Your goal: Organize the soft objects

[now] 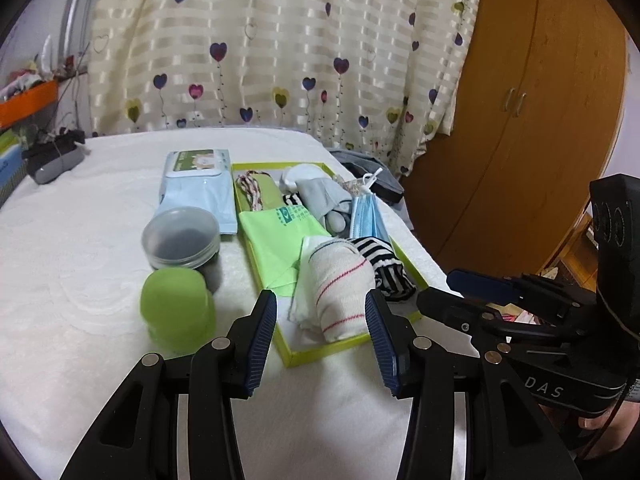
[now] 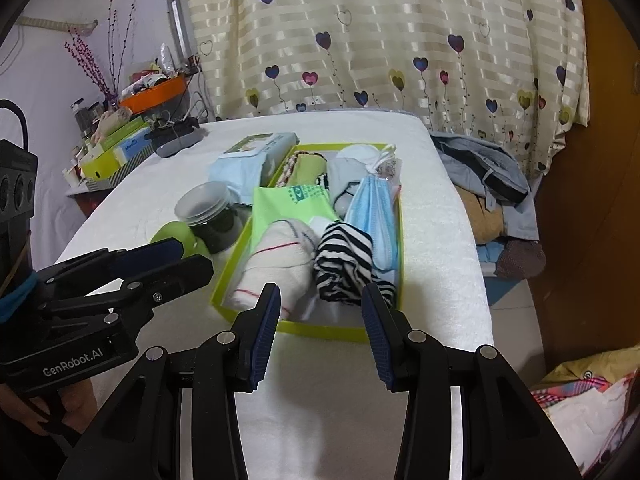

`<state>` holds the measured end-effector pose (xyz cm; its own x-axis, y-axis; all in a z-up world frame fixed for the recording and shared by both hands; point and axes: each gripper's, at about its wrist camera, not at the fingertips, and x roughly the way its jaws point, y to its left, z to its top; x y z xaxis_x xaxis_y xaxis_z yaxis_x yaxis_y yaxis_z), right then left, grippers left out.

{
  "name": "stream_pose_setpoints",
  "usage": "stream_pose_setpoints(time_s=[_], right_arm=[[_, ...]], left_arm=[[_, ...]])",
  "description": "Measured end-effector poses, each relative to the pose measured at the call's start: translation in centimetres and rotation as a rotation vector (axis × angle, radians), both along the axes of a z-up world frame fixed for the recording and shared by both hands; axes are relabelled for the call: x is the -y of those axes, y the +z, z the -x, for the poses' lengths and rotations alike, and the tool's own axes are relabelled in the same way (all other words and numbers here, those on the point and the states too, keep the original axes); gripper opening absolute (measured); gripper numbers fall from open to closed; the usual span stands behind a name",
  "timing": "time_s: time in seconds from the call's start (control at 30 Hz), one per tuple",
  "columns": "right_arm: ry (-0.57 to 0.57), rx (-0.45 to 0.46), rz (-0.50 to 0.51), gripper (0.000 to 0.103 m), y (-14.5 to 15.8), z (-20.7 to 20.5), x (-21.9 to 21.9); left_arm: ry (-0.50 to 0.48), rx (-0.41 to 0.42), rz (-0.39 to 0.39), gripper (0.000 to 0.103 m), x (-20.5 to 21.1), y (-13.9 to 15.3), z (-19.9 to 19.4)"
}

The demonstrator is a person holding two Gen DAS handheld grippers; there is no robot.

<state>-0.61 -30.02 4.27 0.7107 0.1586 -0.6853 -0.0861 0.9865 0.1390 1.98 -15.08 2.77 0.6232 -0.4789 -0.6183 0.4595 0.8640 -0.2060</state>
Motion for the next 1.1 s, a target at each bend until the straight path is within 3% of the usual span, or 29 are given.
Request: stream_pose_setpoints(time_s=[0.43,0.67,1.1], right_arm=[[0.003,-0.064,-0.01,0.044,-2.9,0.7,-2.5],[-0.007,-0.096,0.016,0.044,-4.0,0.6,-3.3],[-0.004,-0.127,0.037,0.047,-5.7,-1.7,-3.3]], left_arm=[[0.036,-0.021,-0.007,0.045,-2.8,-1.7,2.0],[0.087,-0.038,-0.074,0.045,-3.0,-3.4,1.8],[0.133,-0.068,-0.114,0.045,-3.2,-4.9,0.5]])
